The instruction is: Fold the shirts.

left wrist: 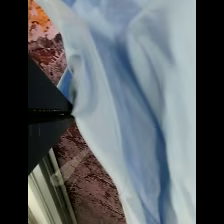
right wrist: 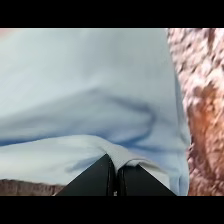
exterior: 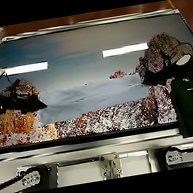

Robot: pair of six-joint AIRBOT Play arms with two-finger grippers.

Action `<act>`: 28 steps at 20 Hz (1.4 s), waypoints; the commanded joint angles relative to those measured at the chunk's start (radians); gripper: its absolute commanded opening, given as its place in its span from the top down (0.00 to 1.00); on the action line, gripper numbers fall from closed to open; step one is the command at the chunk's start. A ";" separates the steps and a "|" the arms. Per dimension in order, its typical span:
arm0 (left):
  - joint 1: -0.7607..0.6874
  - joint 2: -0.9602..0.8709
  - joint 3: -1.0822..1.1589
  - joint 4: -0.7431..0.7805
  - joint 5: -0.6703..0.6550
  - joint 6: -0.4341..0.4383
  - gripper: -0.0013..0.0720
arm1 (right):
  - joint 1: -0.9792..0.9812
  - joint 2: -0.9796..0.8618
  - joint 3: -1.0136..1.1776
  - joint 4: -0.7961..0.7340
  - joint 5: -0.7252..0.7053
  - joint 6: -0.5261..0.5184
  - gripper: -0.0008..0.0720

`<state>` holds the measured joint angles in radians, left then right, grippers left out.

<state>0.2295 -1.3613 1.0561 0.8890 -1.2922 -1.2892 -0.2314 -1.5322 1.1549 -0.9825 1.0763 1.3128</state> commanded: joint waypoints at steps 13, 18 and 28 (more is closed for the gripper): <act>0.005 -0.414 0.361 0.000 -0.117 -0.085 0.35 | 0.011 -0.179 0.179 -0.032 -0.023 -0.035 0.17; 0.026 -0.361 0.381 0.000 -0.176 -0.088 0.35 | -0.103 -0.200 0.182 0.010 0.091 0.066 0.06; -0.024 -0.320 0.381 -0.031 -0.175 -0.071 0.35 | 0.004 -0.356 0.182 0.138 0.044 0.002 0.39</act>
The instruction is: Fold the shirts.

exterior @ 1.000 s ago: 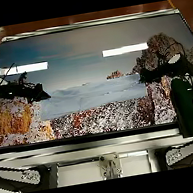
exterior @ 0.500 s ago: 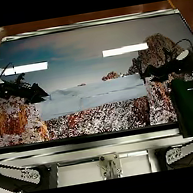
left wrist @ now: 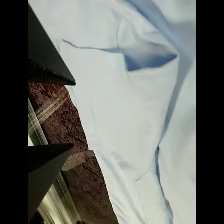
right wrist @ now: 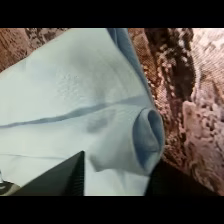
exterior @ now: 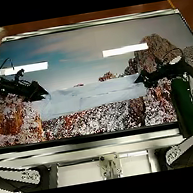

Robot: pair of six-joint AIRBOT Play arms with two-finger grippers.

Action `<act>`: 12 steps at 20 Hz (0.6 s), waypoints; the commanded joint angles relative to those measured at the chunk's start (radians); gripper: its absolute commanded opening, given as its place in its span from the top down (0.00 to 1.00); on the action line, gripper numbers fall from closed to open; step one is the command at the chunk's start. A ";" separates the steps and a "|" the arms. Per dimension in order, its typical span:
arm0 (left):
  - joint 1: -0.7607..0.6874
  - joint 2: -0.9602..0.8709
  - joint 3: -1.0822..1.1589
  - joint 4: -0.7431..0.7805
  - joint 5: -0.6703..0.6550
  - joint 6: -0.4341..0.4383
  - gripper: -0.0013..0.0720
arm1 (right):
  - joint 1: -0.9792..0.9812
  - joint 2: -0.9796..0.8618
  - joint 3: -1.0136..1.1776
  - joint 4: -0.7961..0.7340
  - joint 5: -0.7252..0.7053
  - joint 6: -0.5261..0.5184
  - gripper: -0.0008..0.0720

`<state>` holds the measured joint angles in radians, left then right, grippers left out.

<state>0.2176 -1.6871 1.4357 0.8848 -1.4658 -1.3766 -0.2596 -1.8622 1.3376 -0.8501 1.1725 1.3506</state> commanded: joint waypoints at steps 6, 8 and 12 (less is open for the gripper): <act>-0.058 0.005 0.001 -0.229 0.105 0.056 0.72 | 0.036 0.127 0.002 0.011 -0.072 -0.130 0.89; -0.127 0.005 0.001 -0.251 0.177 0.056 0.90 | 0.036 0.224 0.002 0.011 -0.022 -0.129 0.89; -0.388 -0.025 0.001 -0.251 0.369 0.054 0.93 | 0.036 0.435 0.002 0.011 0.111 -0.038 0.89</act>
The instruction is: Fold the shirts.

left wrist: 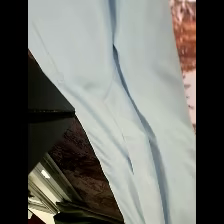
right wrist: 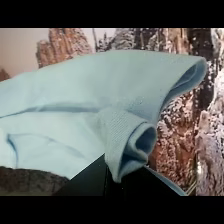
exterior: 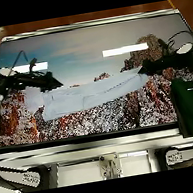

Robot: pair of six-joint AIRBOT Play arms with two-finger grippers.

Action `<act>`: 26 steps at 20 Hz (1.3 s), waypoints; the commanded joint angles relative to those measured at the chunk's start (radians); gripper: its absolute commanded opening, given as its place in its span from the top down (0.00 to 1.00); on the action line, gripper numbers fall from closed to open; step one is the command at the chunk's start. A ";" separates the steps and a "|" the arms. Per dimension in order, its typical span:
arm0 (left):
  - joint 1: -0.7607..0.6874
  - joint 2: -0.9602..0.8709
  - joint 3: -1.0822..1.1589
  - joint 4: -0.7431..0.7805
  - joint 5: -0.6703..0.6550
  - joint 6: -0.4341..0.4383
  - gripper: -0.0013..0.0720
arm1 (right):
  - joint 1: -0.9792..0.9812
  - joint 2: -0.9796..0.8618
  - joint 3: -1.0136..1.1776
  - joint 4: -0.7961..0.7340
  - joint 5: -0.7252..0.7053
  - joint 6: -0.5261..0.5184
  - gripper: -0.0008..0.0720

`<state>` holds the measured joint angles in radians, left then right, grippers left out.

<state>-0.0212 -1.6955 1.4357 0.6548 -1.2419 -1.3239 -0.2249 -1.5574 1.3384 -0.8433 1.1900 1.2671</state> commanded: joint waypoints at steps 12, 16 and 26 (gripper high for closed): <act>-0.646 -0.220 0.018 -0.407 0.480 0.015 0.93 | 0.002 0.584 0.001 -0.011 0.269 0.277 0.89; -0.674 -0.269 0.107 -0.482 0.490 0.060 0.94 | 0.004 0.600 0.000 -0.011 0.263 0.308 0.89; -0.127 0.189 0.107 0.288 0.252 -0.155 0.94 | 0.437 0.349 0.000 -0.013 -0.158 0.330 0.89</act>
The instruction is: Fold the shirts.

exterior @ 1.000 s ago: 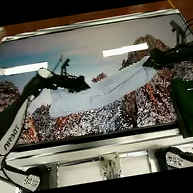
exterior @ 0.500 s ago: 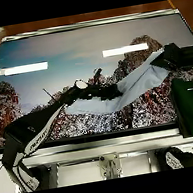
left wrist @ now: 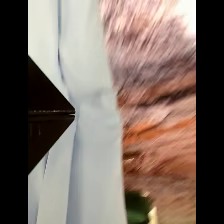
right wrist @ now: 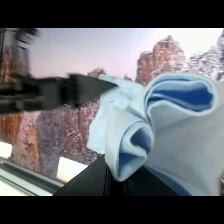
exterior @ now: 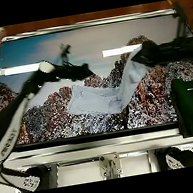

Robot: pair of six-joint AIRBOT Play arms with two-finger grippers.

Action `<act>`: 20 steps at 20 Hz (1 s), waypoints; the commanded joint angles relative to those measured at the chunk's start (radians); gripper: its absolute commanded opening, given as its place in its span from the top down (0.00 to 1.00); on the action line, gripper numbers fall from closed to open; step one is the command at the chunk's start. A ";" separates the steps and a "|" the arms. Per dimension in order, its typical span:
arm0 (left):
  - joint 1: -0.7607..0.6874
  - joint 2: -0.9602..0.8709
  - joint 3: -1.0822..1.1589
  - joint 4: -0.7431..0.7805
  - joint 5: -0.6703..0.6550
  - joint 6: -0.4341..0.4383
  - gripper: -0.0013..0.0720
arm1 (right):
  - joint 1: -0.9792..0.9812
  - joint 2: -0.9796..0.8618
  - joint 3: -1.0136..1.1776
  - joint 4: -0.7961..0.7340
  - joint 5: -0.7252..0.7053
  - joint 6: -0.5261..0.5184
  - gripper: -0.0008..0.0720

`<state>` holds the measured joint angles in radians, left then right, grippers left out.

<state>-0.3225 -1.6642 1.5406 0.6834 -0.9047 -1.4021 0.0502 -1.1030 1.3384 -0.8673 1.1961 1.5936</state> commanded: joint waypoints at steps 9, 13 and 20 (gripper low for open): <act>0.698 0.611 0.002 0.305 -0.282 -0.076 0.94 | 0.600 -0.603 0.001 0.426 -0.686 -0.075 0.88; 0.720 0.658 0.002 0.304 -0.314 -0.073 0.94 | 0.623 -0.679 0.001 0.599 -0.698 -0.152 0.22; 0.708 0.651 0.002 0.304 -0.312 -0.073 0.94 | 0.394 -0.560 0.000 0.248 -0.222 -0.157 0.21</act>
<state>0.3836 -1.0176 1.5417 0.9878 -1.2137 -1.4750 0.5400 -1.7115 1.3388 -0.4301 0.7506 1.4288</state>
